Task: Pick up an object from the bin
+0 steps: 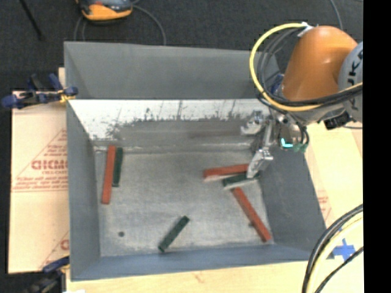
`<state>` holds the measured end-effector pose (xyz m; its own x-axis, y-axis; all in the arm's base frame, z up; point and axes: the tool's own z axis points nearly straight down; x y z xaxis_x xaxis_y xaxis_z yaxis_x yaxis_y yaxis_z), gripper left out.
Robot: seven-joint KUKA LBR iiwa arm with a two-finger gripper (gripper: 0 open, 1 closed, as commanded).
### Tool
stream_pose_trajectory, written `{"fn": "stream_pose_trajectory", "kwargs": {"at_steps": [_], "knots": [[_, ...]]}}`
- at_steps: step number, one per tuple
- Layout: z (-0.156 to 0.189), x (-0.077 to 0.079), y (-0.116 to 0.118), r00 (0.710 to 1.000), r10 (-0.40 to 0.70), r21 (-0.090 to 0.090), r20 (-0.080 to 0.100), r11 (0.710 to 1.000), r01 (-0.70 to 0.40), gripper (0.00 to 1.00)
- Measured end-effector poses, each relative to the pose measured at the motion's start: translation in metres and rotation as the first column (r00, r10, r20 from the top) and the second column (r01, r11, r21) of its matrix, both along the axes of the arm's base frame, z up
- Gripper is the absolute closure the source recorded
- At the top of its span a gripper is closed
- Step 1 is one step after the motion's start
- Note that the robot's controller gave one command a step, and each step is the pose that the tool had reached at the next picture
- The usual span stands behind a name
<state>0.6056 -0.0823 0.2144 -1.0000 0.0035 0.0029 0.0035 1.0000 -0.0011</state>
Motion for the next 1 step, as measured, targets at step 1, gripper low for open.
{"fn": "stream_pose_trajectory", "kwargs": {"at_steps": [1], "knots": [[0.0045,0.0016,0.0002,1.000,0.001,-0.001,0.008,1.000,-0.001,0.00]]}}
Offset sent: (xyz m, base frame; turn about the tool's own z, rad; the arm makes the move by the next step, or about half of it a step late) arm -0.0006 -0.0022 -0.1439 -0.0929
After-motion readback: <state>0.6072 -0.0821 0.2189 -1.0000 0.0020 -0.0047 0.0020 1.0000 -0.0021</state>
